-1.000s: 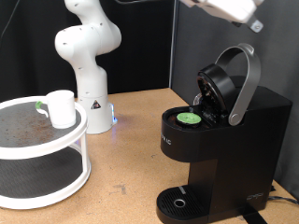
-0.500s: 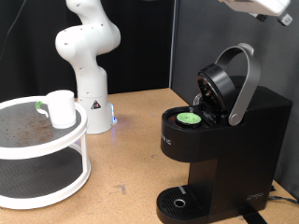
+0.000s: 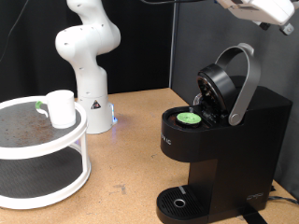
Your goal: Make a cup of coffee with the keurig machine
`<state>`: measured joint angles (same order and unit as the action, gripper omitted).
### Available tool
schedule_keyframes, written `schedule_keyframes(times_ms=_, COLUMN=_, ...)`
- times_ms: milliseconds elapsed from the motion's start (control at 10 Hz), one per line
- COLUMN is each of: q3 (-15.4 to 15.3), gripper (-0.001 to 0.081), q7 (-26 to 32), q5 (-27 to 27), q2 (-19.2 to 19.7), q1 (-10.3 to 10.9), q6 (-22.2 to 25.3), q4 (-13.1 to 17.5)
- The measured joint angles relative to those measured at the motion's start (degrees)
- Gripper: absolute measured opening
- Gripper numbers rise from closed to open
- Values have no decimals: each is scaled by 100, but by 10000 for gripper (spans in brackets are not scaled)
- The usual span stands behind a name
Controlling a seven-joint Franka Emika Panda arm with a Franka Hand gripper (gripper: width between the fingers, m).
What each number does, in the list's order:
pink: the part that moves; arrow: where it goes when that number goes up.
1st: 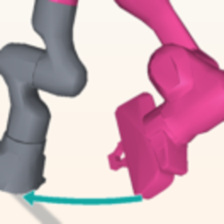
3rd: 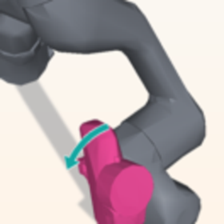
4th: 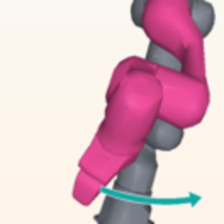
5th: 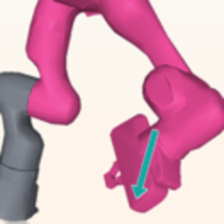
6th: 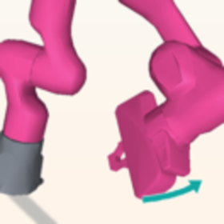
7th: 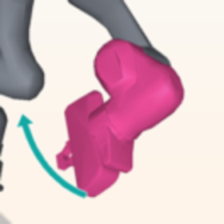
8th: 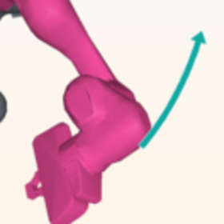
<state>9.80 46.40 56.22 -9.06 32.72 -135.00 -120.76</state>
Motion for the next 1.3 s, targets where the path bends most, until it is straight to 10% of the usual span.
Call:
schedule_keyframes(times_ms=700, q3=216, gripper=82, q7=26, q5=-360, q2=-16, q1=-219, q6=437, q4=-218)
schedule_keyframes(times_ms=1300, q3=431, gripper=1, q7=231, q5=-399, q2=-170, q1=-388, q6=677, q4=-392)
